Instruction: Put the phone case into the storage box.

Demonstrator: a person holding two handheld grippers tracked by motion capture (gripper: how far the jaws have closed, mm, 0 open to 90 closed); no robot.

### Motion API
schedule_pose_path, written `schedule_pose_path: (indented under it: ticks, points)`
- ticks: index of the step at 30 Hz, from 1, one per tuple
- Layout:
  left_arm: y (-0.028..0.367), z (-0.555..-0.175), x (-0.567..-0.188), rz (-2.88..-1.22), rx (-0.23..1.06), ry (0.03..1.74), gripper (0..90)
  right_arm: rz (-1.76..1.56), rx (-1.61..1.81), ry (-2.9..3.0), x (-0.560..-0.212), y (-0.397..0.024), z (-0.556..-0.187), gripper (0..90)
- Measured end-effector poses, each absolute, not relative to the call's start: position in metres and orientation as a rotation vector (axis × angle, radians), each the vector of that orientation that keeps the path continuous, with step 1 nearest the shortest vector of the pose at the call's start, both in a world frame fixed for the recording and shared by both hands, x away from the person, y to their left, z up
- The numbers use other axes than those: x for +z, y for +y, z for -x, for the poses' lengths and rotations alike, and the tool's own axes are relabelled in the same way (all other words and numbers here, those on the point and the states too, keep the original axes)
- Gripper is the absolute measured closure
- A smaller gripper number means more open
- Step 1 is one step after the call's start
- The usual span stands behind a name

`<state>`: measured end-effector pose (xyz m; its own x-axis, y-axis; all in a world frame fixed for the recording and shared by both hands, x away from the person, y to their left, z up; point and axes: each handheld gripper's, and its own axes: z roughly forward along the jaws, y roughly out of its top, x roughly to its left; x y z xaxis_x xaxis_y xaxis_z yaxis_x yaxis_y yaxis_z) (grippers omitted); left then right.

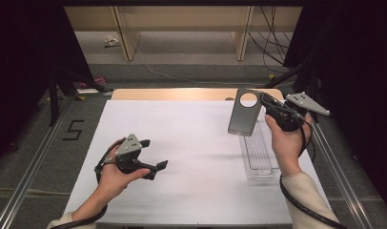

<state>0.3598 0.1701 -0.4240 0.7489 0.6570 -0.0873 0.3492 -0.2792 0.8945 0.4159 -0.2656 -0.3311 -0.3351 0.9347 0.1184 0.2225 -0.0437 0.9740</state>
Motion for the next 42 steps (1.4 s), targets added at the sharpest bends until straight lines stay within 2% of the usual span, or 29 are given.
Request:
schedule_pose_path:
  ticks: [42]
  points:
    - [0.172,-0.361,-0.424,-1.891,0.367,0.779,0.2,-1.253,1.389,1.569,-0.330,-0.283,-0.420,85.4]
